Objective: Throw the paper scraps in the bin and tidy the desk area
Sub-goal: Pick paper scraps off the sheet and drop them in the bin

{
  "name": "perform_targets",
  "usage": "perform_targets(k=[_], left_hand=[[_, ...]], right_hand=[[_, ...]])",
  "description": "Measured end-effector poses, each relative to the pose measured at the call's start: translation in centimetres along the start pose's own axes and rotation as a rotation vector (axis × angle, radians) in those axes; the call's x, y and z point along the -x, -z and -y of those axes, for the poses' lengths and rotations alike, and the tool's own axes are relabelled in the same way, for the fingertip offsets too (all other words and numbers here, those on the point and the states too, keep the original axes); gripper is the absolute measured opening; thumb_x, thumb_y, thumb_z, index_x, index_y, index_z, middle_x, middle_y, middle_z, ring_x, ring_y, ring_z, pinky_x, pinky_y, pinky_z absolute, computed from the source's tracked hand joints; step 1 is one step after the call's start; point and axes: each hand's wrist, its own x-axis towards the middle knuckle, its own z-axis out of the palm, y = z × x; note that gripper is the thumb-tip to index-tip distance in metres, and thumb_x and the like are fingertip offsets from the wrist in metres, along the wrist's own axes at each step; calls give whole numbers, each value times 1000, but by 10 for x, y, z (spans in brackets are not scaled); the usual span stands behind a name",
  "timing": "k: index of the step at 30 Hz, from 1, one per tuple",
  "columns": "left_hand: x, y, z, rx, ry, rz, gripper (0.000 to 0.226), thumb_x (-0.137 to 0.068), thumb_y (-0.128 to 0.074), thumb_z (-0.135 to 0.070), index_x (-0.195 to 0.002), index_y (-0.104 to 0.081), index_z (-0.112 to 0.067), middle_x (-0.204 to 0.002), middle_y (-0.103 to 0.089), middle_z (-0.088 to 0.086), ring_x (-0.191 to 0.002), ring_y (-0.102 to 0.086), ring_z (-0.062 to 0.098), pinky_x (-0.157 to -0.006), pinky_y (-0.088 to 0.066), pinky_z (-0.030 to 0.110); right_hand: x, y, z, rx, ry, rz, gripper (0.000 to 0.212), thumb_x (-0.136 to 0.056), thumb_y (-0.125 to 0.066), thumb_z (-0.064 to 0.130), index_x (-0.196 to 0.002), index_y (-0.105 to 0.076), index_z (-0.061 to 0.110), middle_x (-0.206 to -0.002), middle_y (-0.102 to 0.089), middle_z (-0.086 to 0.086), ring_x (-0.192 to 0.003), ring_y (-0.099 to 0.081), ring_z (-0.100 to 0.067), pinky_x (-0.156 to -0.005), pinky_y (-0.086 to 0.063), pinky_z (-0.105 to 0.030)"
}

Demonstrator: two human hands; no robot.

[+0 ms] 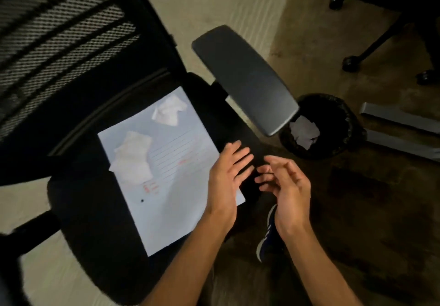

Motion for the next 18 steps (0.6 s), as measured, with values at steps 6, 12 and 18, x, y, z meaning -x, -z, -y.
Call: perform_targets(k=[6, 12, 18], left_hand=[[30, 84, -40, -1, -177, -336, 34, -100, -50, -41, -123, -67, -22, -116, -75, -3, -108, -72, 15, -95, -56, 34], [23, 155, -82, 3, -258, -538, 17, -98, -58, -27, -112, -68, -25, -117, -72, 2, -106, -71, 17, -90, -55, 33], [-40, 162, -114, -61, -203, -439, 35, -99, -57, -30, -131, -58, -19, -130, -62, 4, -118, -61, 20, -98, -54, 37]], right_hand=[[13, -78, 1, 191, 113, 147, 11, -98, -62, 21, -103, -72, 18, -93, -74, 2, -79, -71, -22, -68, -58, -27], [-11, -146, 7, 371, 154, 215, 23, -92, -69, 34, -113, -67, 24, -119, -62, 0, -105, -64, -21, -87, -60, -43], [-70, -208, 16, 795, 351, 220, 59, -83, -77, 40, -135, -54, 25, -135, -44, -4, -114, -57, -24, -85, -54, -33]])
